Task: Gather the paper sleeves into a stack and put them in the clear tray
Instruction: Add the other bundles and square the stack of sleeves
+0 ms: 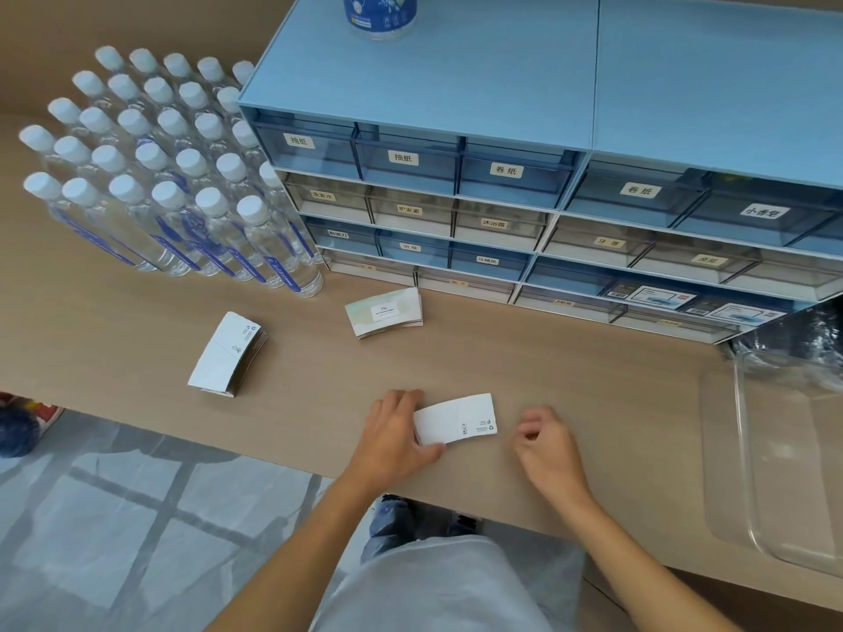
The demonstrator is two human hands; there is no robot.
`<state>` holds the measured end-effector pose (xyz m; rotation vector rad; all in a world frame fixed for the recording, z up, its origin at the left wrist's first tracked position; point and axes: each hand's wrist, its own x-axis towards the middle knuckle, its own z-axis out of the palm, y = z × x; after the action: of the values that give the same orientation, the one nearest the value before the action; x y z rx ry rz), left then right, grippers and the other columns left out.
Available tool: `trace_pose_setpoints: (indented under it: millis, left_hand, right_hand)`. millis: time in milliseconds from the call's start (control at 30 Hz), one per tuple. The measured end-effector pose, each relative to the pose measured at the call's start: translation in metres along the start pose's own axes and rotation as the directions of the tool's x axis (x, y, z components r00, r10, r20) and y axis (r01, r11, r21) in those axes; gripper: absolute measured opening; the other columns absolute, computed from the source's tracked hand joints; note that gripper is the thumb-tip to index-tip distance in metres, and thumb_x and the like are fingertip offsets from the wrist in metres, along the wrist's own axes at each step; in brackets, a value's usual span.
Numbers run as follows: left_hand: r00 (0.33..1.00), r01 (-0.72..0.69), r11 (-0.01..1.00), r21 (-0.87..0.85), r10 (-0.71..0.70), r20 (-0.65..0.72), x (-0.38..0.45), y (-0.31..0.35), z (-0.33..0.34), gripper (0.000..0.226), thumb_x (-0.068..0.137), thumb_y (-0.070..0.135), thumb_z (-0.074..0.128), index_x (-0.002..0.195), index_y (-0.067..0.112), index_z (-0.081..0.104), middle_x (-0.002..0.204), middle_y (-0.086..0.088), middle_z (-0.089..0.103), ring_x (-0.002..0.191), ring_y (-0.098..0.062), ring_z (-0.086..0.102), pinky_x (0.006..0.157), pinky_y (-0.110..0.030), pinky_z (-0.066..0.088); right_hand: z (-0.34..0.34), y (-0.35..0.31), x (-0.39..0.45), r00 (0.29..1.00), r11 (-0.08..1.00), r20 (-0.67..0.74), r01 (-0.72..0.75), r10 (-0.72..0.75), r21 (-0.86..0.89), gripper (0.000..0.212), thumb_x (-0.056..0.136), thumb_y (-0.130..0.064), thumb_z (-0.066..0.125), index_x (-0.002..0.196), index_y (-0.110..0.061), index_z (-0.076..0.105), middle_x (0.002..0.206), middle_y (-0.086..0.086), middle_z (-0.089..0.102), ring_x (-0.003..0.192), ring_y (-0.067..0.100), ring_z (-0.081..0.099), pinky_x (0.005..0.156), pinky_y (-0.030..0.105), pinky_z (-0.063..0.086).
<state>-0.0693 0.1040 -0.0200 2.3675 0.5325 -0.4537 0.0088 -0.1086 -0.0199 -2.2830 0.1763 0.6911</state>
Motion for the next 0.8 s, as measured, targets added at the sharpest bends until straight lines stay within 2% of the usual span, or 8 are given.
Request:
trace_pose_setpoints:
  millis: [33, 100, 167, 267, 333, 600, 700, 800]
  left_hand:
    - [0.999, -0.036, 0.997, 0.072, 0.038, -0.022, -0.004, -0.001, 0.005, 0.085, 0.070, 0.044, 0.075, 0.143, 0.019, 0.039, 0.134, -0.002, 0.043, 0.122, -0.025, 0.041, 0.106, -0.035, 0.036]
    - [0.995, -0.077, 0.986, 0.149, 0.085, -0.049, -0.007, -0.002, 0.013, 0.092, 0.067, 0.043, 0.074, 0.145, 0.019, 0.034, 0.136, -0.003, 0.040, 0.121, -0.025, 0.041, 0.105, -0.034, 0.037]
    - [0.990, -0.095, 0.976, 0.196, 0.114, -0.085, -0.006, -0.002, 0.014, 0.094, 0.067, 0.040, 0.075, 0.147, 0.017, 0.030, 0.136, -0.005, 0.040, 0.120, -0.025, 0.042, 0.104, -0.033, 0.039]
    - [0.978, -0.127, 0.959, 0.255, 0.164, -0.129, -0.005, -0.004, 0.014, 0.092, 0.072, 0.037, 0.076, 0.148, 0.014, 0.029, 0.135, -0.008, 0.043, 0.120, -0.027, 0.044, 0.103, -0.033, 0.041]
    - [0.974, -0.135, 0.962, 0.238, 0.172, -0.144, -0.005, -0.005, 0.014, 0.088, 0.074, 0.033, 0.075, 0.147, 0.013, 0.030, 0.135, -0.008, 0.046, 0.121, -0.026, 0.044, 0.103, -0.032, 0.040]
    - [0.978, -0.130, 0.991, 0.020, 0.132, -0.164, -0.004, -0.007, 0.019, 0.075, 0.081, 0.022, 0.074, 0.144, 0.015, 0.033, 0.139, -0.002, 0.046, 0.127, -0.019, 0.036, 0.103, -0.027, 0.037]
    - [0.967, -0.150, 0.989, 0.001, 0.147, -0.210, -0.005, -0.008, 0.020, 0.062, 0.082, 0.021, 0.073, 0.135, 0.016, 0.042, 0.135, -0.001, 0.050, 0.123, -0.018, 0.038, 0.100, -0.028, 0.040]
    - [0.934, -0.251, 0.967, 0.045, 0.254, -0.252, -0.006, -0.018, 0.022, 0.052, 0.075, 0.018, 0.081, 0.119, 0.011, 0.056, 0.125, -0.005, 0.059, 0.114, -0.019, 0.044, 0.094, -0.033, 0.046]
  right_hand:
    - [-0.008, -0.003, 0.005, 0.993, 0.986, 0.006, 0.119, -0.119, -0.113, 0.036, 0.082, -0.008, 0.067, 0.117, -0.012, 0.058, 0.110, 0.003, 0.065, 0.098, 0.026, 0.062, 0.079, 0.030, 0.047]
    - [-0.020, -0.012, 0.014, 0.938, 0.900, 0.170, 0.340, -0.302, -0.274, 0.063, 0.083, -0.025, 0.073, 0.139, -0.018, 0.045, 0.136, -0.001, 0.050, 0.117, 0.023, 0.055, 0.093, 0.032, 0.044]
    - [-0.026, -0.022, 0.021, 0.842, 0.773, 0.370, 0.521, -0.394, -0.363, 0.082, 0.083, -0.035, 0.073, 0.151, -0.028, 0.027, 0.154, -0.008, 0.030, 0.133, 0.020, 0.045, 0.104, 0.036, 0.041]
    - [-0.026, -0.028, 0.029, 0.717, 0.593, 0.531, 0.686, -0.452, -0.422, 0.087, 0.085, -0.037, 0.071, 0.153, -0.035, 0.016, 0.161, -0.015, 0.013, 0.140, 0.018, 0.035, 0.108, 0.039, 0.039]
    - [-0.023, -0.027, 0.035, 0.684, 0.511, 0.566, 0.726, -0.461, -0.460, 0.084, 0.087, -0.038, 0.068, 0.153, -0.033, 0.016, 0.162, -0.014, 0.014, 0.141, 0.020, 0.035, 0.107, 0.040, 0.040]
    - [-0.014, -0.014, 0.054, 0.617, 0.423, 0.556, 0.787, -0.557, -0.449, 0.070, 0.087, -0.032, 0.069, 0.148, -0.024, 0.034, 0.154, -0.003, 0.040, 0.135, 0.023, 0.043, 0.105, 0.042, 0.044]
    - [-0.013, -0.006, 0.058, 0.549, 0.369, 0.551, 0.834, -0.629, -0.410, 0.064, 0.084, -0.028, 0.073, 0.140, -0.023, 0.043, 0.144, 0.000, 0.050, 0.125, 0.026, 0.052, 0.096, 0.045, 0.051]
    - [-0.012, 0.002, 0.063, 0.466, 0.263, 0.540, 0.873, -0.701, -0.412, 0.048, 0.084, -0.027, 0.074, 0.126, -0.019, 0.053, 0.134, 0.005, 0.055, 0.112, 0.028, 0.057, 0.082, 0.045, 0.056]
